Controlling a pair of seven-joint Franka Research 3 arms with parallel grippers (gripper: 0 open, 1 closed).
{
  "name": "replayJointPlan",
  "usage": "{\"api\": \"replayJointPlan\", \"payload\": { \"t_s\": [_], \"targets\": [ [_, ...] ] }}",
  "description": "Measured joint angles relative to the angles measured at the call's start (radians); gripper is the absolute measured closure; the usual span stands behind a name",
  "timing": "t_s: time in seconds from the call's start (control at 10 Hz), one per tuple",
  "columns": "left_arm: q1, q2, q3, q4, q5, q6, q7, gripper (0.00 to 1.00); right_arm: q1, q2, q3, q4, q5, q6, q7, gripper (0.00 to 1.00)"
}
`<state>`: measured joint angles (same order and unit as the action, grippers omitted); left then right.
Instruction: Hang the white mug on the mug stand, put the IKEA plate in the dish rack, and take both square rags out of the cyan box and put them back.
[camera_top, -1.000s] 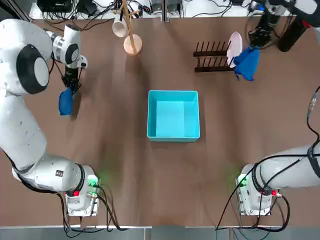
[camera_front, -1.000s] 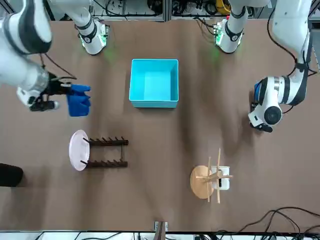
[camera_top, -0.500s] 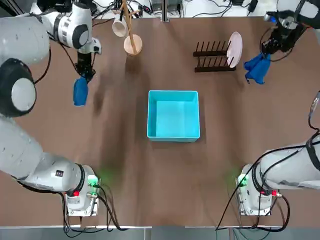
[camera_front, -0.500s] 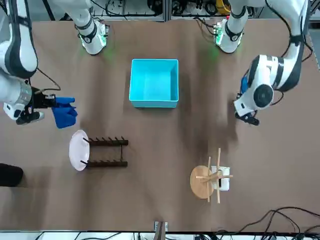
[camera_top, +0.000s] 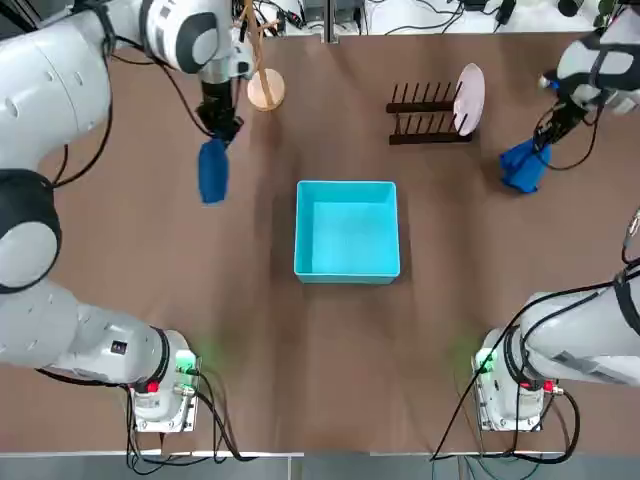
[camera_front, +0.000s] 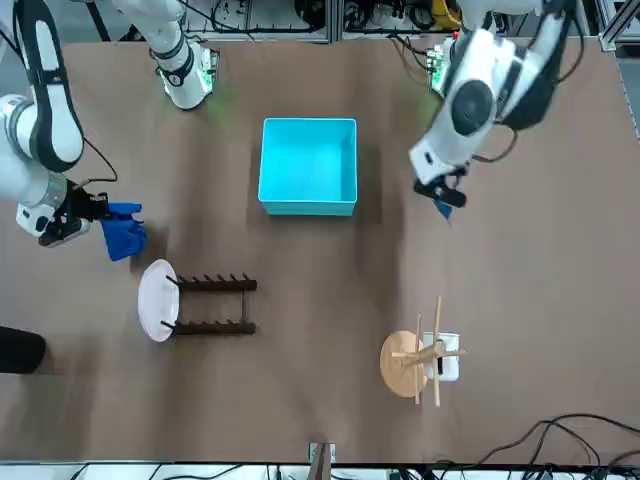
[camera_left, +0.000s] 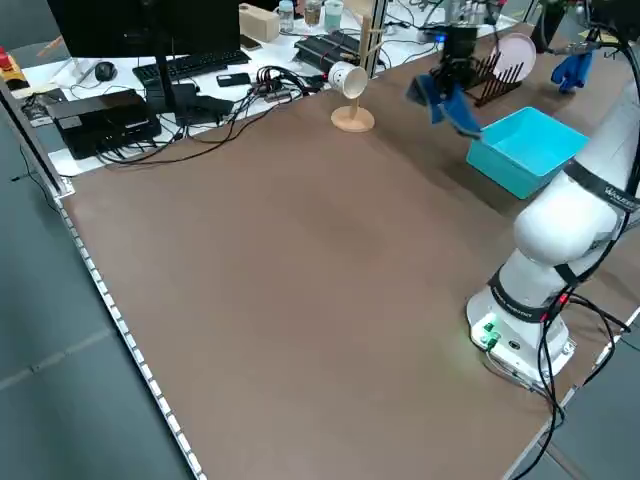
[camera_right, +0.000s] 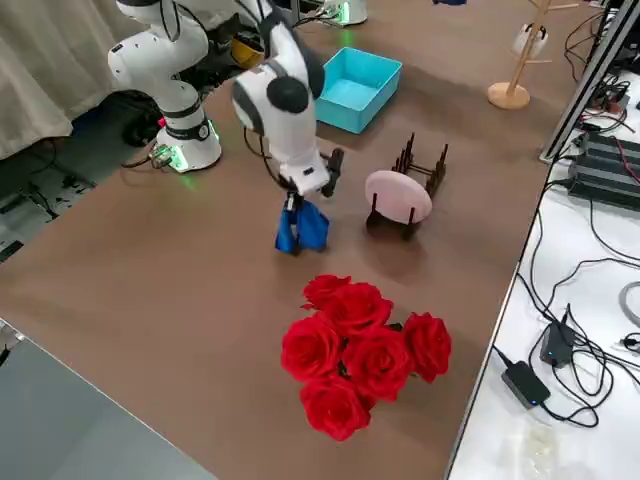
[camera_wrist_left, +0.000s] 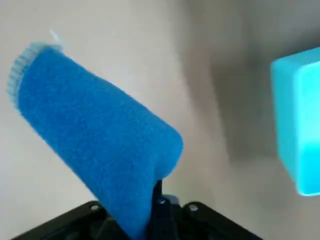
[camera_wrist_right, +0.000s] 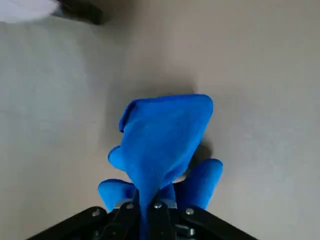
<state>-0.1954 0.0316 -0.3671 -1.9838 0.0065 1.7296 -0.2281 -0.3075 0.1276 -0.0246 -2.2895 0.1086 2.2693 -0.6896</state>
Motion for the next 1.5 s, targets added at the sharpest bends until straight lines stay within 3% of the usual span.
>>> {"api": "replayJointPlan", "payload": {
  "t_s": [0.2,0.4,0.6,0.9,1.2,1.5],
  "targets": [
    [-0.007,0.041,-0.110,0.055,-0.013,0.001,-0.112,0.93,-0.009,0.061,0.003,-0.053,0.000,0.121,-0.022,0.96],
    [-0.016,0.152,-0.209,0.135,-0.014,0.016,-0.211,0.93,-0.003,0.092,0.018,-0.061,0.007,0.147,-0.022,0.96],
    [-0.038,0.271,-0.272,0.181,-0.013,0.078,-0.288,0.93,0.053,0.096,0.026,-0.069,0.082,0.156,-0.021,0.96],
    [-0.153,0.393,-0.279,0.190,0.000,0.171,-0.392,0.93,0.200,0.096,0.029,-0.078,0.200,0.169,0.066,0.96],
    [-0.194,0.467,-0.279,0.211,0.001,0.176,-0.414,0.93,0.351,0.097,0.031,-0.087,0.221,0.207,0.272,0.96],
    [-0.187,0.510,-0.273,0.251,0.001,0.176,-0.414,0.87,0.388,0.097,0.025,-0.089,0.225,0.209,0.328,0.96]
  ]
}}
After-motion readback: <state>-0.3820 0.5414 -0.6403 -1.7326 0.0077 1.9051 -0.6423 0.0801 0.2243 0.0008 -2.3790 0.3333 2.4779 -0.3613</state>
